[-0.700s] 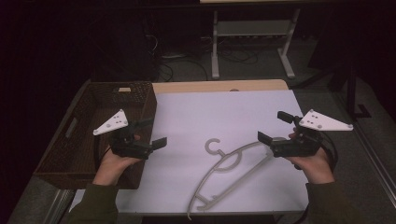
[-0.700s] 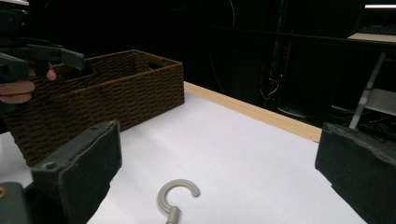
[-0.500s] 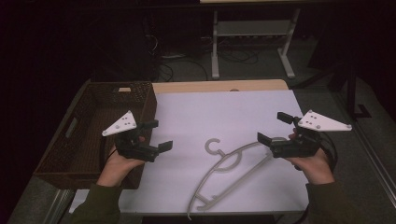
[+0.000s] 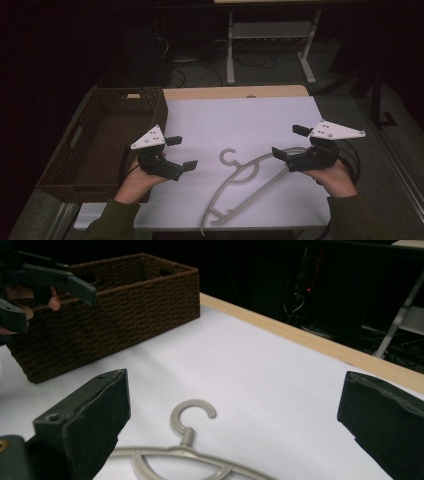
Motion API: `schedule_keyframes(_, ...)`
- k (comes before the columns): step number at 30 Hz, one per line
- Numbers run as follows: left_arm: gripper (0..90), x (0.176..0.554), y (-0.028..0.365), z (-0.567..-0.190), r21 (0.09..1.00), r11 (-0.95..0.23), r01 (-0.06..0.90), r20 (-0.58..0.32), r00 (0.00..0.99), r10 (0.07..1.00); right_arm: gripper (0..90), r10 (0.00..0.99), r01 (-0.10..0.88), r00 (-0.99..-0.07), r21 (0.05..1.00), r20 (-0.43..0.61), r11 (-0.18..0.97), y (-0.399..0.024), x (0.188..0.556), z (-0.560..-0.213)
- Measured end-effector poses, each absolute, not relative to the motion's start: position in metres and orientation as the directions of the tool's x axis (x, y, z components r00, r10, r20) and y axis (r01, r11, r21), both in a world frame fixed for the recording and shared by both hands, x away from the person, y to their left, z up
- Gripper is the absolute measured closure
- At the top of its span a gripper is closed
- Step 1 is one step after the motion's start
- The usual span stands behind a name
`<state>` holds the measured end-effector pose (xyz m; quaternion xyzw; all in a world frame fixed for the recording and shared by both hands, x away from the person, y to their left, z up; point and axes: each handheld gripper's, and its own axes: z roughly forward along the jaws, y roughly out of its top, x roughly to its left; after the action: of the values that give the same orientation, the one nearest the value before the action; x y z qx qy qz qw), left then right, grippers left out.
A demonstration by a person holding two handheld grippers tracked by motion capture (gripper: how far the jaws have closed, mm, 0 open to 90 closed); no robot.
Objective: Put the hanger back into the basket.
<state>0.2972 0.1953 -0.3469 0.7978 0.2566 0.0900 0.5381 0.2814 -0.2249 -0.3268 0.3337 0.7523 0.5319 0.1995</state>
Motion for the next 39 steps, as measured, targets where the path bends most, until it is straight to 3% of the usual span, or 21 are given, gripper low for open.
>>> schedule_keyframes(23, 1.3, 0.299, 0.182, -0.394, 0.848, -0.346, 0.402, -0.184, 0.835, 0.519, 0.3, 0.693, 0.357, -0.718, 0.888, 0.063, 0.289, -0.211, 0.285, -0.358)
schedule_keyframes(39, 1.3, 0.296, 0.18, -0.403, 0.838, -0.361, 0.409, -0.184, 0.835, 0.518, 18.2, 0.691, 0.441, -0.714, 0.839, 0.113, 0.319, -0.217, 0.267, -0.401)
